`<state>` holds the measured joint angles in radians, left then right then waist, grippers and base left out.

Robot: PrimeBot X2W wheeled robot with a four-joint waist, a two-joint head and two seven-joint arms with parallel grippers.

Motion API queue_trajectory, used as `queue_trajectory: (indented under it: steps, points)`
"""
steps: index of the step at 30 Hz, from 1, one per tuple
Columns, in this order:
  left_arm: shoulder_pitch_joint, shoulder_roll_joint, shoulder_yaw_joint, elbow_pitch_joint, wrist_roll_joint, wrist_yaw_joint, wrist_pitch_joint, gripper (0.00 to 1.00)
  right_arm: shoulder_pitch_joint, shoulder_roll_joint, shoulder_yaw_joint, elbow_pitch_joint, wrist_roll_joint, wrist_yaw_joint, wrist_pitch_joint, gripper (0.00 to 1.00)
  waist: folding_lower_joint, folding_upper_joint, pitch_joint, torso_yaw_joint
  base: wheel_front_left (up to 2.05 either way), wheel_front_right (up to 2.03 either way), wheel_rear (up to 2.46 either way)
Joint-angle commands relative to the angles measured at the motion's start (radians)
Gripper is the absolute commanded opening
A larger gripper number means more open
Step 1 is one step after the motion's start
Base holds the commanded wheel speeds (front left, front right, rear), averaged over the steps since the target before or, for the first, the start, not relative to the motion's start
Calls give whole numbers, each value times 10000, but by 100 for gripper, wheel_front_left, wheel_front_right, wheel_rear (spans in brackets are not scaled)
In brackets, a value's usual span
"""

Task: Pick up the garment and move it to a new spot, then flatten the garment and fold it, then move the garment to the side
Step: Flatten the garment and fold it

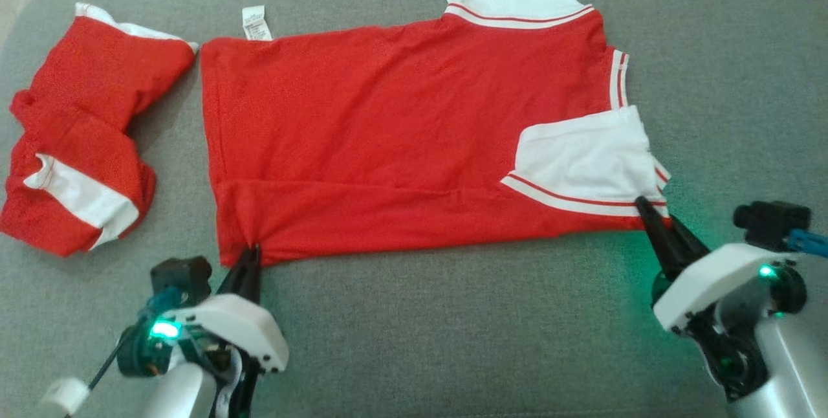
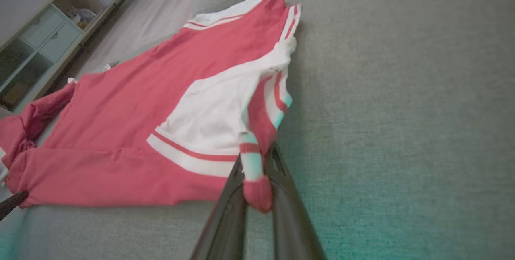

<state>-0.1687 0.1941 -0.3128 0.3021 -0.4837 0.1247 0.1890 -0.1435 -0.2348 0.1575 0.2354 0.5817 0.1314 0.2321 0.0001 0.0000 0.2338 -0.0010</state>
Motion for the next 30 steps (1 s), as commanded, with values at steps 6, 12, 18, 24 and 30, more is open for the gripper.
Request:
queue_trajectory:
  steps: [6,12,18,24,30]
  points:
    - [1018,641,525,-2143,49,504,429,0,1566,140,-859,-2155,-289,-7,573,0,-1,0,-383,63,0,0,0]
    - [2447,958,705,-3490,-158,1053,1204,0,3427,1089,-1826,-3597,-664,-7,1602,0,-1,0,-666,-16,0,0,0]
    - [3412,743,729,-3445,-924,834,1328,0,4502,1711,-1983,-3431,-562,-7,2126,100,-1,0,-825,-127,0,0,0]
    - [3304,242,775,-2246,-1187,410,202,100,4110,1752,-1822,-2858,-610,-7,1085,100,-1,0,-948,-165,0,0,0]
    - [2834,-18,986,-1774,-864,239,-1494,100,3530,1659,-1781,-2933,-877,-7,-21,100,-1,0,-1023,-105,0,0,0]
